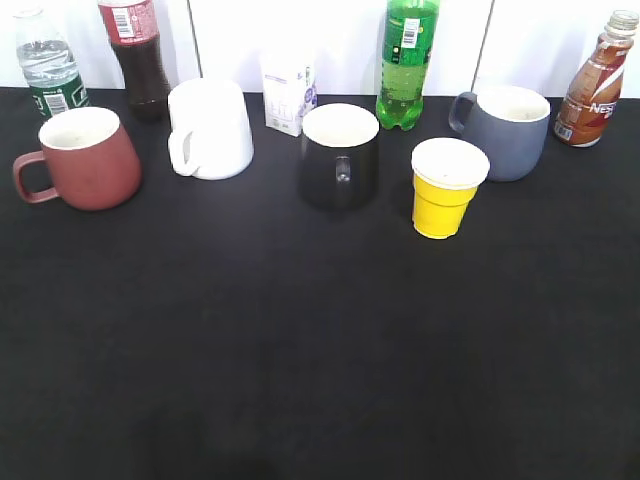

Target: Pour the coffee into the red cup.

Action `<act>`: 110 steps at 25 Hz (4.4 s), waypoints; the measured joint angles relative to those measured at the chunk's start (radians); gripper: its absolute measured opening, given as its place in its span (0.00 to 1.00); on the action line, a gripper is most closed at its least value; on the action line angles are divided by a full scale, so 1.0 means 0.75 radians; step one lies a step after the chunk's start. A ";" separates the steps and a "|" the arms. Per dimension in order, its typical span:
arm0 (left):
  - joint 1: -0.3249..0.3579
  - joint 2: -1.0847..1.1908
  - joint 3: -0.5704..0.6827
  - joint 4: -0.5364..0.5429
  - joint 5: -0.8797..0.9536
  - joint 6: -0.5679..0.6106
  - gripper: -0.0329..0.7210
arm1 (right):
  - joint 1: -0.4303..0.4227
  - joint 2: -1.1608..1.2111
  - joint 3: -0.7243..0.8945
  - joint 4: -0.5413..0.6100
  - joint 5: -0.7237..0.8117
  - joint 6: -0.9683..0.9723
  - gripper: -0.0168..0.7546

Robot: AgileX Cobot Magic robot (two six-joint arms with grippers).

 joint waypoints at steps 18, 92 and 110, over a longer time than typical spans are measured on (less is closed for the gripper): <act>0.000 1.137 0.225 -0.011 -1.760 0.000 0.63 | 0.000 0.000 0.000 0.000 0.000 0.000 0.78; -0.343 1.938 0.272 0.866 -2.855 -0.185 0.10 | 0.000 0.652 -0.029 0.078 -0.967 0.000 0.78; -0.343 1.938 0.273 0.861 -2.831 -0.185 0.10 | -0.003 2.069 -0.034 0.066 -2.353 0.061 0.78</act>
